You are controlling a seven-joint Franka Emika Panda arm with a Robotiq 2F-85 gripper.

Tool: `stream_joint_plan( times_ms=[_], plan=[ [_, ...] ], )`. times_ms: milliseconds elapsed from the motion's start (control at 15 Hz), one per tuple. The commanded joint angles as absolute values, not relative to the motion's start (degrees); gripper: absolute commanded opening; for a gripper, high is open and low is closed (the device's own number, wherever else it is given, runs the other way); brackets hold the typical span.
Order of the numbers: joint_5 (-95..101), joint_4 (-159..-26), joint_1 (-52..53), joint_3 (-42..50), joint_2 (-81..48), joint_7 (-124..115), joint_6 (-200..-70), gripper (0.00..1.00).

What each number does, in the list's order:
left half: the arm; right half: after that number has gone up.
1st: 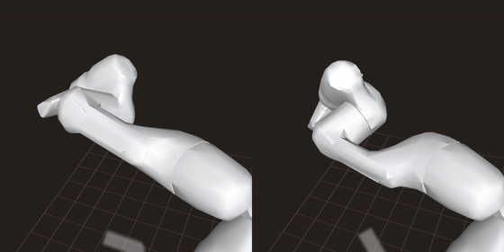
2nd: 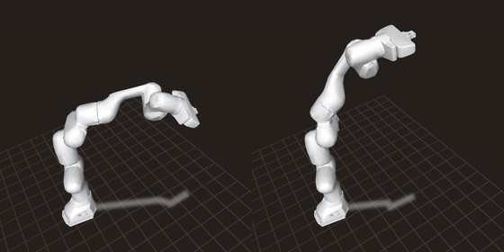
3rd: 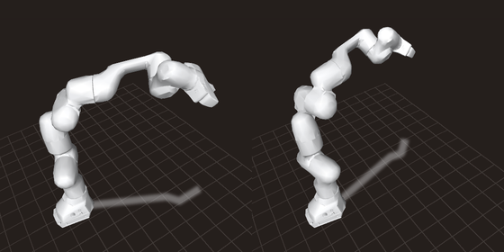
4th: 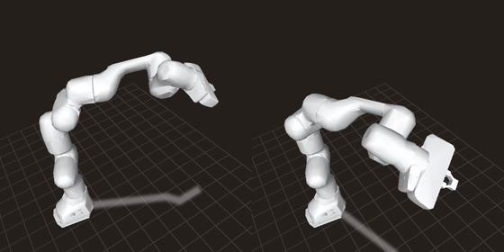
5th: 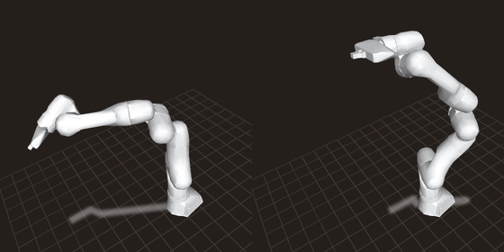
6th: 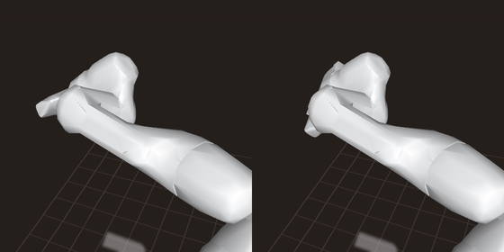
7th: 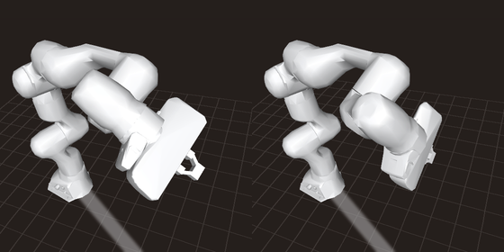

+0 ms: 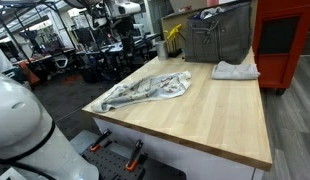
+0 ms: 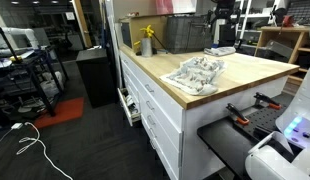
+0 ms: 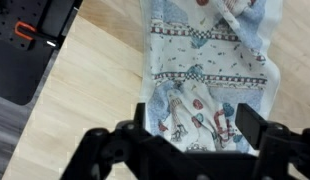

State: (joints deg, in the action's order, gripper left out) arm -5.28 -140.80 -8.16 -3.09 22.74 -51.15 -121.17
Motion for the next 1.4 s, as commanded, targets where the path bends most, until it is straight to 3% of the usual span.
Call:
stream_joint_plan(
  times_ms=[0,133,200,333,533,1000,1333],
  plan=[
    [-5.2,-136.5,-9.9,-3.0,15.9,-59.3,-125.8,0.62],
    [-4.9,-135.1,-9.7,-2.5,12.8,-61.9,-128.4,0.46],
    [-4.6,-135.4,-9.4,-2.4,12.4,-62.6,-129.5,0.86],
    [-5.5,-137.6,-7.8,-2.5,12.3,-62.1,-130.8,0.85],
    [-6.7,-143.1,-5.1,-4.5,14.8,-65.9,-133.0,1.0],
    [1.1,-142.7,-8.1,-2.8,7.2,-80.0,-142.0,1.0],
    [-2.3,-140.3,-7.6,2.0,2.9,-74.7,-140.1,1.0]
  ],
)
